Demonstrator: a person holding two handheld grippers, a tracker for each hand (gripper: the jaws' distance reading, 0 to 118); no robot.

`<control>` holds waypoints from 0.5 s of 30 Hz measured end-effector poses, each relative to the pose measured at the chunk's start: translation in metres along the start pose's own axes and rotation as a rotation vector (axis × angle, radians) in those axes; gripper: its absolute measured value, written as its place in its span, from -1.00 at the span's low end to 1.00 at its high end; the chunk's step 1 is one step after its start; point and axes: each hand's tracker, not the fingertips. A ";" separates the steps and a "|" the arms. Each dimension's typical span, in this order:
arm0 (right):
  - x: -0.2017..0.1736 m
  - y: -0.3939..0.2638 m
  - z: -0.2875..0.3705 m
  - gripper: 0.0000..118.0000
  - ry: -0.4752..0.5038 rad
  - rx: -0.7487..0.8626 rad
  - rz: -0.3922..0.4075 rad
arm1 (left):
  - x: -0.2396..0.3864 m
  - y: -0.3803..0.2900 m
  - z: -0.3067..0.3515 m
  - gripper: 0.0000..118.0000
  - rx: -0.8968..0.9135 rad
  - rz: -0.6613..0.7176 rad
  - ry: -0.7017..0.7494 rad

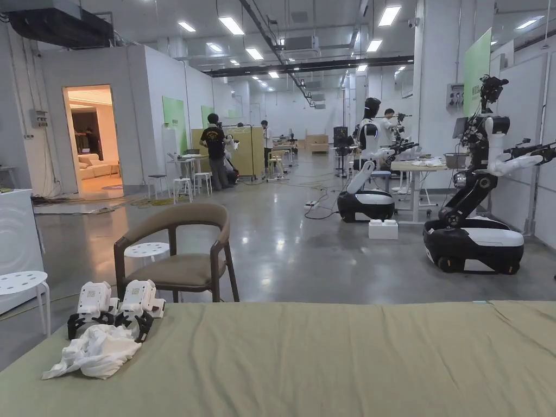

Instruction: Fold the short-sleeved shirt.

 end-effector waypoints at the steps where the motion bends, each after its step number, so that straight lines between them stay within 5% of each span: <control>1: 0.000 -0.002 -0.002 1.00 -0.004 -0.004 -0.002 | 0.000 -0.002 -0.002 1.00 -0.004 0.002 0.000; 9: 0.011 -0.029 -0.033 1.00 -0.001 -0.102 -0.059 | -0.004 -0.034 -0.034 1.00 -0.097 0.012 -0.007; 15: 0.027 -0.107 -0.108 1.00 0.011 -0.360 -0.112 | -0.010 -0.117 -0.107 1.00 -0.272 0.058 -0.105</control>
